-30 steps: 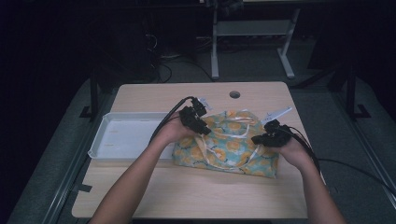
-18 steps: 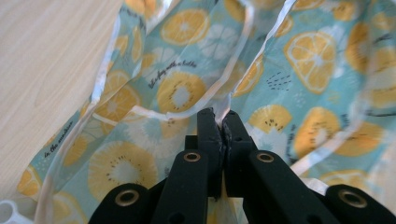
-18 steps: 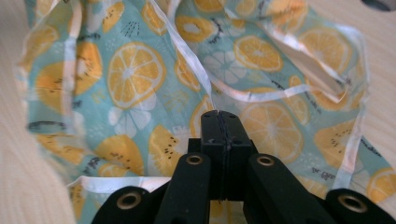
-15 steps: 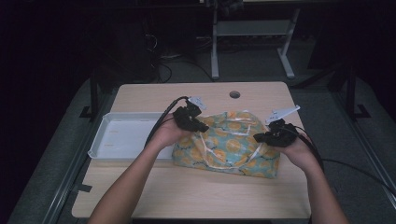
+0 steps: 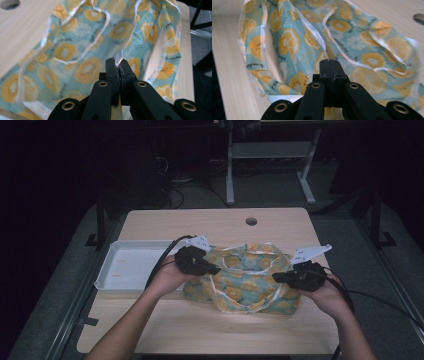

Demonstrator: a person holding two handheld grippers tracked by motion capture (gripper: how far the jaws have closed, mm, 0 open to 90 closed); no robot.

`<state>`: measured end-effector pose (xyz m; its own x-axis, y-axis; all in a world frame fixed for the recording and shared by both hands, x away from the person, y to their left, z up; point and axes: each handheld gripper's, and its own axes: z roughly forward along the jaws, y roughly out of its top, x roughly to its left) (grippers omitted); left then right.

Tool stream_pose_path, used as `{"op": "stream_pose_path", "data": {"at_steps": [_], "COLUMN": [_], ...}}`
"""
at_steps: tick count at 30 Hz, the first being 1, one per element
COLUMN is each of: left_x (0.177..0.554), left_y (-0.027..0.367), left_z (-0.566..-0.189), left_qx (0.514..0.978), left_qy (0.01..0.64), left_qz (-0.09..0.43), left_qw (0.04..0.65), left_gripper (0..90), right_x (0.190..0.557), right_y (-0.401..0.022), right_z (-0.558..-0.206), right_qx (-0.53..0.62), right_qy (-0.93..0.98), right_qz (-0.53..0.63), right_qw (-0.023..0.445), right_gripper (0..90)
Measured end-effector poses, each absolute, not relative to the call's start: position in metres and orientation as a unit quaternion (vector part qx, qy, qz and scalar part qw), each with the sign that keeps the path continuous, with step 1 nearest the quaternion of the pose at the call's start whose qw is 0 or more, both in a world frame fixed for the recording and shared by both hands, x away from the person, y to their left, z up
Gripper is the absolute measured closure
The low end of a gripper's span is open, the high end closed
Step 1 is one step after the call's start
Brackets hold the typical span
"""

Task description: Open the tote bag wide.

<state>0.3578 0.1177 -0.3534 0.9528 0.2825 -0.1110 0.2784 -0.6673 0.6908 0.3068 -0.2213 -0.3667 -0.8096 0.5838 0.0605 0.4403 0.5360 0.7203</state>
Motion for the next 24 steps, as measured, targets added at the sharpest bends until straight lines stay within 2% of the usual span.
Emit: {"op": "stream_pose_path", "data": {"at_steps": [12, 24], "left_x": [0.326, 0.312], "left_y": [0.130, 0.132], "left_z": [-0.382, -0.416], "left_qx": [0.923, 0.939], "left_qy": [0.153, 0.151], "left_qz": [-0.035, -0.076], "left_qw": [0.350, 0.301], "left_gripper": [88.4, 87.7], "right_x": [0.281, 0.273], "right_y": [-0.205, -0.197], "right_z": [-0.386, -0.411], "right_qx": [0.269, 0.262], "right_qy": [0.893, 0.906], "right_qz": [0.356, 0.333], "right_qw": [0.062, 0.013], "right_gripper": [88.8, 88.7]}}
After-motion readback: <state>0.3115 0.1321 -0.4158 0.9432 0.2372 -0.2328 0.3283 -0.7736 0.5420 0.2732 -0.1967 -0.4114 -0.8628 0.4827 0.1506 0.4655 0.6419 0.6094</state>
